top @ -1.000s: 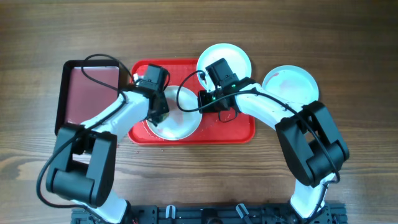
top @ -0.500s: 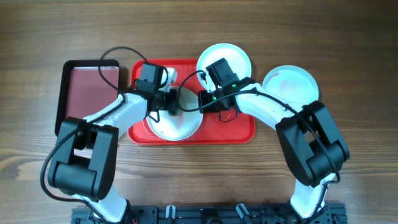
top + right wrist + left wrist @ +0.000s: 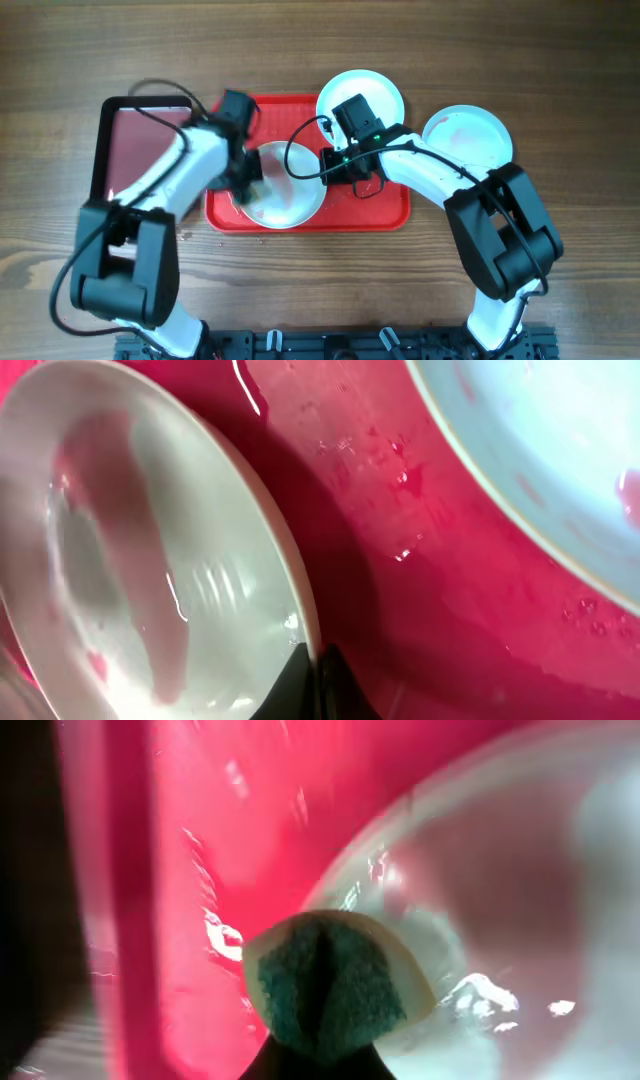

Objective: Clean dirty plates on tray and stack at the side
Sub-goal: 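Scrub the white plate with the sponge while right gripper holds its rim, then lift the scrubbed white plate with right gripper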

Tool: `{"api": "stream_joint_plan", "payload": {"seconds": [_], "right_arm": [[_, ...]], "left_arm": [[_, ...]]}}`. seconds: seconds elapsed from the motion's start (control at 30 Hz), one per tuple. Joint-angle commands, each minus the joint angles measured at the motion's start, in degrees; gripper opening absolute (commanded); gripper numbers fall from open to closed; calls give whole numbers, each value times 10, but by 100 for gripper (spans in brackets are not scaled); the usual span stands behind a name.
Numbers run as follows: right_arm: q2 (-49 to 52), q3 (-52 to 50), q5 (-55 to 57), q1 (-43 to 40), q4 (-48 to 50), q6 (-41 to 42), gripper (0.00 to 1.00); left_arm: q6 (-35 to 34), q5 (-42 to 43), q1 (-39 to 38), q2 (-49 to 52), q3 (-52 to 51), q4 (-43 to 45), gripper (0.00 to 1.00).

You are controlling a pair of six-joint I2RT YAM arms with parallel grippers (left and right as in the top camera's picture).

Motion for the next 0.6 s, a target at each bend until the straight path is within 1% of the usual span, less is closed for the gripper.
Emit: {"api": "stream_joint_plan", "payload": {"seconds": [0.0,0.03,0.1,0.17,0.2,0.23,0.27,0.37,0.43,0.47,0.57], "right_arm": [[-5,-6,2,-3,-21,5,18],[-5,-7,2,-3,-28,16,26],[-4,-8,2,-1,-36,41,29],[-3,-11,4,0,-33,65,29],[-2,-11,4,0,-33,65,27],[2,-11,11,-1,-34,78,8],[2,-11,11,-1,-33,78,4],[-5,-10,11,-1,-33,72,4],[-38,-10,23,-1,-37,56,4],[-60,-10,47,0,-45,56,4],[-152,-9,183,14,-78,27,4]], "left_arm": [[-5,7,55,-33,106,4,4],[-5,7,68,-33,111,19,4],[-5,7,77,-26,111,24,4],[-5,7,75,-16,110,21,4],[-5,7,74,-14,110,19,4],[-5,8,73,-9,110,13,4],[-5,8,70,-5,110,10,4],[-5,8,67,2,110,5,4],[-5,8,67,2,110,5,4],[-5,10,67,2,110,5,4],[-5,25,66,2,110,7,4]]}}
